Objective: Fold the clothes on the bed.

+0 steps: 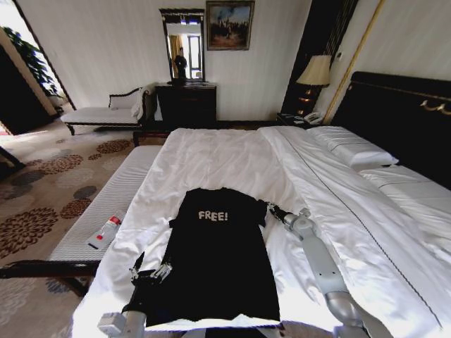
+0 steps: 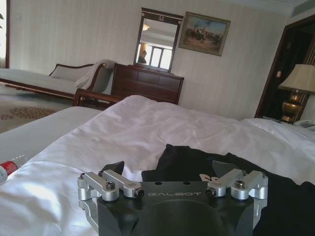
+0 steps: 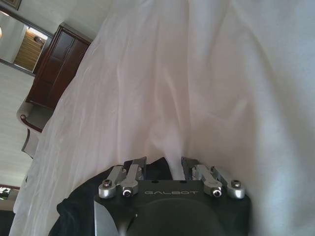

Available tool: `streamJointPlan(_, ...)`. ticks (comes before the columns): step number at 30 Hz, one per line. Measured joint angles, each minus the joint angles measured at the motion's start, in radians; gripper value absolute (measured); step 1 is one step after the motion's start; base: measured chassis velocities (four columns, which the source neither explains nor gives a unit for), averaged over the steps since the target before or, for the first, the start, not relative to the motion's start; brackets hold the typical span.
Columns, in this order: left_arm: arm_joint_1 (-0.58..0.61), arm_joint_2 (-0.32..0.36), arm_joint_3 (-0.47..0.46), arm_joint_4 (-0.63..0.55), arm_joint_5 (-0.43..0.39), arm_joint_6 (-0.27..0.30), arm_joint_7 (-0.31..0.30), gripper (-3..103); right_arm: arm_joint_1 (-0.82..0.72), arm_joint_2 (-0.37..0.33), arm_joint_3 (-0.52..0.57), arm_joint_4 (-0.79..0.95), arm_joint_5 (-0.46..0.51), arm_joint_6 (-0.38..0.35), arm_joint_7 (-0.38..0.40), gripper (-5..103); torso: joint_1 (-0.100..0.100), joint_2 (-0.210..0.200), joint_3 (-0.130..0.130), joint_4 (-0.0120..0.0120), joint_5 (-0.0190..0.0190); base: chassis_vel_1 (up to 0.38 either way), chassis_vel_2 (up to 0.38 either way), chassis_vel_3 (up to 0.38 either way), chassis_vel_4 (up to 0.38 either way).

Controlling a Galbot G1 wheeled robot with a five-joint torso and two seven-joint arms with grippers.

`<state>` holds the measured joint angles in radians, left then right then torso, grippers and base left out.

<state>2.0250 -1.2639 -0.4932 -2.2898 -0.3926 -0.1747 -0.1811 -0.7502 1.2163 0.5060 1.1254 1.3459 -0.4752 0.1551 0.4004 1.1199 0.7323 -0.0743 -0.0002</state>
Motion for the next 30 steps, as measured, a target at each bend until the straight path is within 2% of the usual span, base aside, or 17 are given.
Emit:
streamJointPlan(3,0.003,-0.001,-0.005,-0.002,0.0,0.0,0.0,100,0.025,0.0,-0.015,-0.019,-0.003,0.0,-0.002,27,0.0,0.0,0.0,0.0,0.0,0.0,0.0,0.0,0.0)
streamJointPlan(5,0.004,-0.001,-0.007,-0.003,-0.001,0.0,0.0,100,0.032,0.001,-0.022,-0.023,-0.005,0.0,-0.003,27,0.0,0.0,0.0,0.0001,0.0,0.0,0.0,0.0,0.0)
streamJointPlan(8,0.006,-0.004,-0.014,-0.008,-0.005,0.0,0.0,100,0.044,0.005,-0.041,-0.03,-0.016,-0.002,-0.003,10,0.0,0.0,0.0,0.0001,0.0,0.0,0.0,0.0,0.0)
streamJointPlan(9,0.006,-0.004,-0.014,-0.008,-0.005,0.0,0.0,100,0.044,0.005,-0.041,-0.03,-0.016,-0.002,-0.003,10,0.0,0.0,0.0,0.0001,0.0,0.0,0.0,0.0,0.0)
streamJointPlan(11,0.007,-0.005,-0.017,-0.012,-0.009,0.0,0.0,100,0.046,0.01,-0.049,-0.031,-0.035,-0.006,-0.003,2,0.0,0.0,0.0,0.0002,0.0001,0.0,0.0,0.0,0.0)
streamJointPlan(16,0.004,-0.006,-0.019,-0.012,-0.016,-0.001,0.0,100,0.033,0.009,-0.062,-0.004,-0.088,-0.007,-0.003,0,0.0,0.0,0.0,0.0,0.0,0.0,0.0,0.0,0.0)
streamJointPlan(19,-0.001,-0.006,-0.018,-0.012,-0.019,-0.001,0.0,100,0.012,0.001,-0.081,0.044,-0.203,0.035,-0.01,0,0.0,0.0,0.0,0.0001,0.0,0.0,0.0,0.0,0.0)
streamJointPlan(20,-0.001,-0.006,-0.018,-0.012,-0.019,-0.001,0.0,100,0.012,0.001,-0.081,0.044,-0.203,0.035,-0.01,0,0.0,0.0,0.0,0.0001,0.0,0.0,0.0,0.0,0.0)
streamJointPlan(25,-0.008,-0.006,-0.018,-0.009,-0.029,-0.001,-0.001,100,-0.039,-0.017,-0.12,0.143,-0.477,0.147,-0.018,0,0.0,0.0,0.0,0.0001,-0.0001,0.0,0.0,0.0,0.0)
streamJointPlan(26,-0.008,-0.006,-0.018,-0.009,-0.029,-0.001,-0.001,100,-0.039,-0.017,-0.12,0.143,-0.477,0.147,-0.018,0,0.0,0.0,0.0,0.0001,-0.0001,0.0,0.0,0.0,0.0)
streamJointPlan(30,-0.014,-0.006,-0.021,-0.006,-0.04,-0.001,-0.003,100,-0.102,-0.032,-0.166,0.205,-0.759,0.245,-0.048,0,0.0,0.0,0.0,-0.0003,0.0,0.0,0.0,0.0,0.0)
